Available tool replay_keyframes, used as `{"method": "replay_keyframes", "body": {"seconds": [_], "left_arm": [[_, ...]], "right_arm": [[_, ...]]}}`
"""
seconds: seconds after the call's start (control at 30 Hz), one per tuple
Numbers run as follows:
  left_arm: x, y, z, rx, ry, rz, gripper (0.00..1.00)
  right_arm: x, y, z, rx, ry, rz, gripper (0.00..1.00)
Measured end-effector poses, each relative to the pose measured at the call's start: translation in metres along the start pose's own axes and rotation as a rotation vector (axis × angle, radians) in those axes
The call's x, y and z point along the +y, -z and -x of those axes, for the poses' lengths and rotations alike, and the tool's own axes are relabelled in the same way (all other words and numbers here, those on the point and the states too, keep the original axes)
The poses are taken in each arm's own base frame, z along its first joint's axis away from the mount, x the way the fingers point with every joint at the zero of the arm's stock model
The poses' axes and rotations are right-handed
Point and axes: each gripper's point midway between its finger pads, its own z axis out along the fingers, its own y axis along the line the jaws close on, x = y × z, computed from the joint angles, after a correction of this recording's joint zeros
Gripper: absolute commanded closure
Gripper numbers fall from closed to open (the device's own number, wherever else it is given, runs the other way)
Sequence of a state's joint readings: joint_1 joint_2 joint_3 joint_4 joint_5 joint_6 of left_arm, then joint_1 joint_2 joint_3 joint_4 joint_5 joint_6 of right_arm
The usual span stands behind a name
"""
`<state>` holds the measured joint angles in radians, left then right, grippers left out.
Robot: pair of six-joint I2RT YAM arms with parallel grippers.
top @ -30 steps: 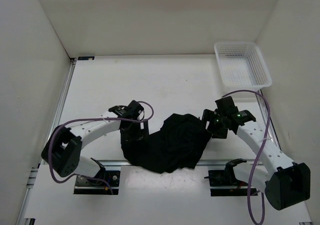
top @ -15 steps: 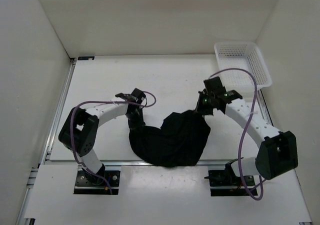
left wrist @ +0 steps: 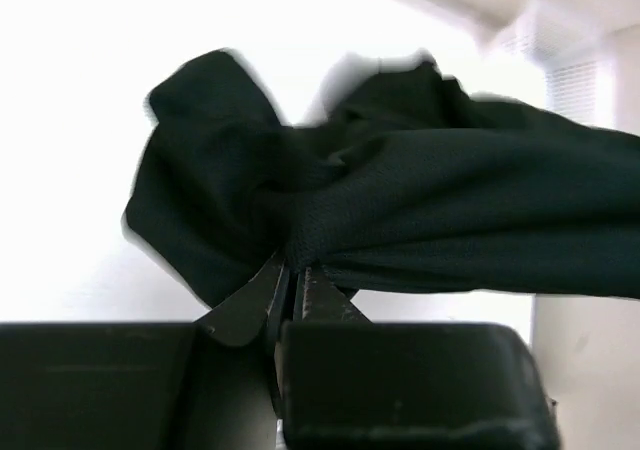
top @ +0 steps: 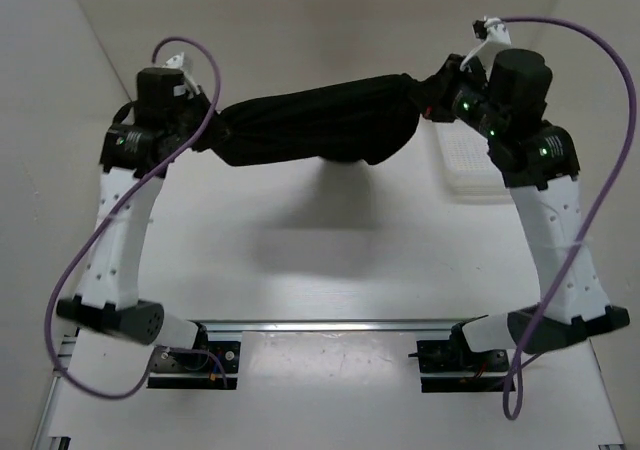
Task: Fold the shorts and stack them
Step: Flatten the shorts out
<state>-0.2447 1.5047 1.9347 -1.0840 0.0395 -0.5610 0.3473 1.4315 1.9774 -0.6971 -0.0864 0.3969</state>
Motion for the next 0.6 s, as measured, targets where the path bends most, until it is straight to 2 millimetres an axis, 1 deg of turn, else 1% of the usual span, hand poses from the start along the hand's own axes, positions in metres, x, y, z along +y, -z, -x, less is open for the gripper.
{"method": "replay_keyframes", "body": {"seconds": [0.03, 0.07, 0.1, 0.13, 0.17, 0.2, 0.23, 0.27, 0.33, 0.37, 0.4, 0.43, 0.47, 0.5, 0.53, 0.57, 0.6], "left_arm": [[0.000, 0.018, 0.004, -0.033, 0.004, -0.019, 0.90], [-0.001, 0.032, 0.005, -0.064, 0.004, -0.044, 0.86], [-0.001, 0.044, 0.000, -0.087, 0.000, -0.069, 0.69], [0.003, 0.053, -0.012, -0.085, -0.004, -0.086, 0.40], [0.008, 0.059, -0.026, -0.073, -0.009, -0.095, 0.15], [0.016, 0.058, -0.042, -0.061, -0.003, -0.097, 0.00], [0.027, 0.054, -0.062, -0.039, 0.009, -0.088, 0.00], [0.040, 0.047, -0.083, 0.006, 0.020, -0.066, 0.00], [0.069, 0.022, -0.129, 0.129, 0.047, 0.007, 0.00], [0.082, 0.009, -0.150, 0.200, 0.059, 0.049, 0.05], [0.093, -0.003, -0.167, 0.263, 0.070, 0.088, 0.11], [0.104, -0.014, -0.184, 0.326, 0.081, 0.128, 0.21], [0.112, -0.022, -0.197, 0.375, 0.091, 0.161, 0.44], [0.118, -0.027, -0.206, 0.409, 0.098, 0.185, 0.57], [0.121, -0.029, -0.210, 0.427, 0.101, 0.197, 0.67], [0.122, -0.029, -0.210, 0.429, 0.104, 0.203, 0.71], [0.122, -0.028, -0.209, 0.422, 0.100, 0.201, 0.78]], "right_arm": [[0.005, 0.011, 0.003, -0.014, 0.012, 0.018, 1.00], [0.010, 0.022, 0.000, -0.026, 0.024, 0.042, 1.00], [0.010, 0.031, -0.005, -0.031, 0.030, 0.048, 1.00], [0.007, 0.039, -0.018, -0.039, 0.037, 0.057, 0.90], [0.000, 0.045, -0.035, -0.030, 0.041, 0.050, 0.51], [-0.011, 0.048, -0.062, 0.002, 0.039, 0.031, 0.33], [-0.026, 0.052, -0.090, 0.034, 0.042, 0.002, 0.19], [-0.041, 0.053, -0.120, 0.075, 0.039, -0.031, 0.13], [-0.076, 0.052, -0.185, 0.198, 0.026, -0.117, 0.13], [-0.091, 0.052, -0.215, 0.275, 0.013, -0.163, 0.13], [-0.104, 0.051, -0.237, 0.346, -0.001, -0.205, 0.24], [-0.116, 0.050, -0.257, 0.423, -0.016, -0.255, 0.34], [-0.126, 0.049, -0.272, 0.490, -0.033, -0.297, 0.43], [-0.134, 0.047, -0.283, 0.540, -0.048, -0.331, 0.51], [-0.139, 0.047, -0.292, 0.584, -0.064, -0.362, 0.61], [-0.143, 0.048, -0.298, 0.615, -0.072, -0.382, 0.61], [-0.145, 0.050, -0.303, 0.639, -0.083, -0.395, 0.61]]}}
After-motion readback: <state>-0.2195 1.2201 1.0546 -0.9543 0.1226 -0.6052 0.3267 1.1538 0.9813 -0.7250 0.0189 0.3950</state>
